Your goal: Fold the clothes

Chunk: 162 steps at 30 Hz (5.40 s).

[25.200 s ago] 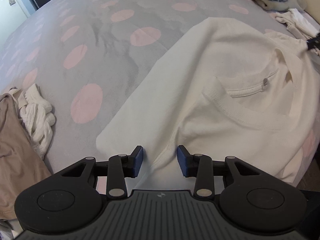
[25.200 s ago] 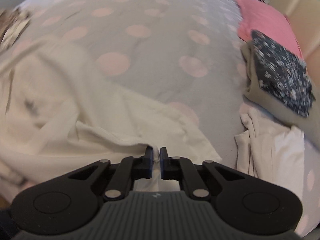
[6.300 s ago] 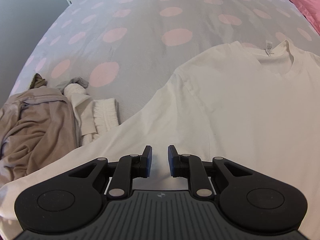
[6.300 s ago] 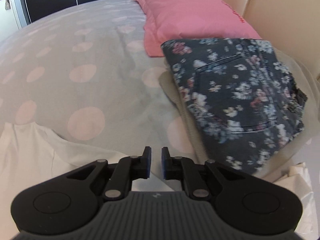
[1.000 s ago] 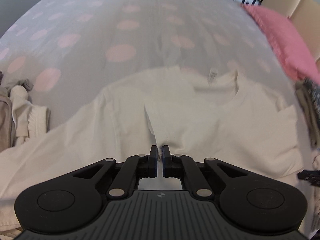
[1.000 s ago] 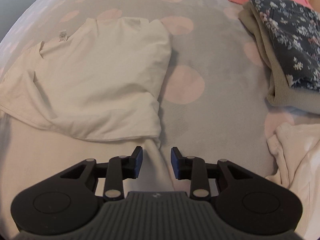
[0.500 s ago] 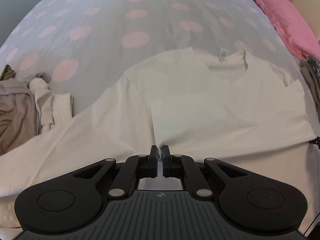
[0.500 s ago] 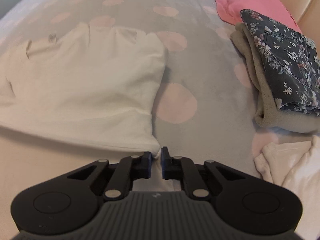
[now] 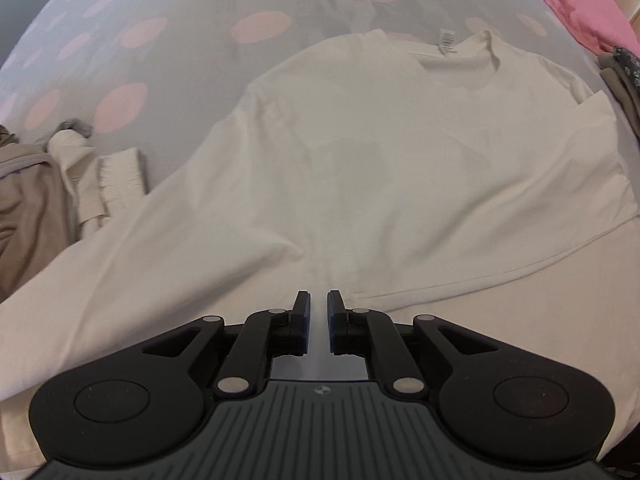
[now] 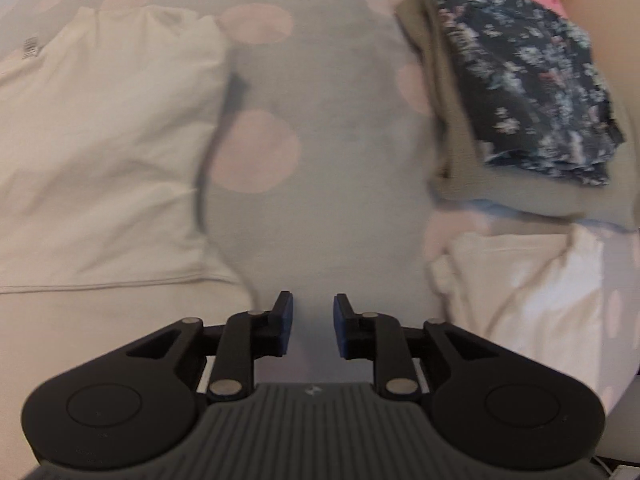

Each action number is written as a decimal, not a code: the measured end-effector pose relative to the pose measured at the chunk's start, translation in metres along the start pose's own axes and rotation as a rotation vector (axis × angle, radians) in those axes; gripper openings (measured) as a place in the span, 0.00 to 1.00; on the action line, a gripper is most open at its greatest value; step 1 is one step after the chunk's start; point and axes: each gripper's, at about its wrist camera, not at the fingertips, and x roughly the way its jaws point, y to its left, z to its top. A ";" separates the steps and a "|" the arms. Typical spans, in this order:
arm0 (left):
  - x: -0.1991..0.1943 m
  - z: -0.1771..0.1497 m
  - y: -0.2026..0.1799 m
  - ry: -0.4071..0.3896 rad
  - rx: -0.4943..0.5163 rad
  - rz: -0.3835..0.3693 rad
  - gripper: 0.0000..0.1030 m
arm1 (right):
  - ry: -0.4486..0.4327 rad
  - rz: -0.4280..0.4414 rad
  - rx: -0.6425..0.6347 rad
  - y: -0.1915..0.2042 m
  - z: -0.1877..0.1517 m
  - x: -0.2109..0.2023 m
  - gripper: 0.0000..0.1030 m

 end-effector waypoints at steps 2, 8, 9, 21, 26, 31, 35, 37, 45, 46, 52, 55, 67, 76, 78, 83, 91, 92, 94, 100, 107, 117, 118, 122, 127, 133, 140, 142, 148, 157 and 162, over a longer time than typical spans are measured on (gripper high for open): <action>-0.003 -0.002 0.008 -0.022 -0.015 0.010 0.09 | -0.018 -0.004 0.026 -0.006 0.005 -0.004 0.24; -0.014 0.009 0.015 -0.119 -0.070 0.054 0.12 | -0.070 -0.001 0.094 -0.017 0.023 -0.013 0.30; -0.015 0.012 0.014 -0.135 -0.073 0.055 0.12 | -0.079 0.012 0.104 -0.012 0.029 -0.011 0.30; 0.011 0.046 -0.009 -0.172 -0.010 0.029 0.20 | -0.130 0.115 0.136 0.034 0.090 0.001 0.38; 0.022 0.046 -0.014 -0.145 0.020 0.023 0.20 | -0.153 0.148 0.152 0.041 0.111 0.007 0.38; 0.029 0.046 -0.014 -0.123 0.017 0.035 0.20 | -0.181 0.125 0.169 0.048 0.131 0.014 0.41; 0.031 0.046 -0.013 -0.116 0.015 0.047 0.20 | -0.193 0.122 0.102 0.058 0.147 0.023 0.41; 0.031 0.045 -0.011 -0.116 0.010 0.046 0.20 | -0.183 0.136 0.025 0.068 0.152 0.030 0.42; 0.038 0.049 -0.016 -0.103 0.017 0.039 0.20 | 0.001 0.040 -0.164 0.085 0.155 0.076 0.16; 0.039 0.049 -0.016 -0.102 0.019 0.038 0.20 | -0.014 0.030 -0.132 0.081 0.157 0.077 0.08; 0.046 0.052 -0.016 -0.095 0.021 0.039 0.20 | -0.283 -0.129 -0.023 0.071 0.163 0.062 0.00; 0.046 0.053 -0.014 -0.099 0.013 0.036 0.20 | -0.314 -0.199 0.003 0.058 0.167 0.058 0.05; 0.044 0.059 -0.009 -0.197 -0.070 0.037 0.27 | -0.086 0.070 0.189 0.041 0.158 0.063 0.30; 0.060 0.067 -0.016 -0.236 -0.077 0.068 0.21 | -0.052 0.087 0.211 0.032 0.153 0.064 0.34; 0.058 0.067 -0.020 -0.250 -0.074 0.078 0.10 | -0.041 0.085 0.216 0.030 0.152 0.065 0.34; 0.044 0.067 -0.022 -0.278 -0.051 0.095 0.04 | -0.013 0.113 0.217 0.026 0.146 0.069 0.34; 0.038 0.071 -0.025 -0.287 -0.069 0.114 0.04 | -0.033 0.081 0.209 0.024 0.139 0.072 0.32; 0.036 0.070 -0.027 -0.286 -0.035 0.118 0.04 | -0.034 0.088 0.215 0.022 0.139 0.072 0.32; 0.032 0.069 -0.025 -0.293 -0.021 0.104 0.04 | -0.034 0.105 0.228 0.020 0.139 0.071 0.32; 0.021 0.066 -0.018 -0.311 -0.001 0.041 0.06 | -0.025 0.102 0.229 0.022 0.140 0.071 0.33; 0.018 0.068 -0.016 -0.329 -0.009 -0.012 0.18 | -0.024 0.104 0.214 0.026 0.139 0.071 0.33; 0.029 0.052 -0.043 -0.347 0.166 0.140 0.02 | -0.023 0.101 0.203 0.028 0.138 0.073 0.33; 0.027 0.050 -0.048 -0.361 0.196 0.143 0.02 | -0.022 0.101 0.203 0.028 0.138 0.073 0.34; 0.031 0.044 -0.061 -0.356 0.284 0.189 0.02 | -0.024 0.100 0.197 0.029 0.139 0.074 0.34; 0.043 0.043 -0.058 -0.319 0.298 0.237 0.06 | -0.023 0.103 0.195 0.029 0.139 0.075 0.34; 0.052 0.044 -0.053 -0.310 0.284 0.230 0.07 | -0.024 0.099 0.181 0.027 0.140 0.074 0.34; 0.056 0.047 -0.054 -0.301 0.250 0.234 0.00 | -0.025 0.099 0.173 0.028 0.138 0.072 0.34; 0.047 0.047 -0.056 -0.347 0.234 0.240 0.00 | -0.027 0.100 0.175 0.028 0.137 0.071 0.34; 0.029 0.049 -0.047 -0.361 0.162 0.319 0.00 | -0.033 0.107 0.195 0.025 0.137 0.069 0.34; 0.024 0.051 -0.022 -0.402 0.167 0.098 0.25 | -0.017 0.106 0.185 0.027 0.138 0.075 0.34; 0.045 0.040 -0.042 -0.413 0.334 0.166 0.26 | -0.021 0.105 0.172 0.029 0.140 0.078 0.35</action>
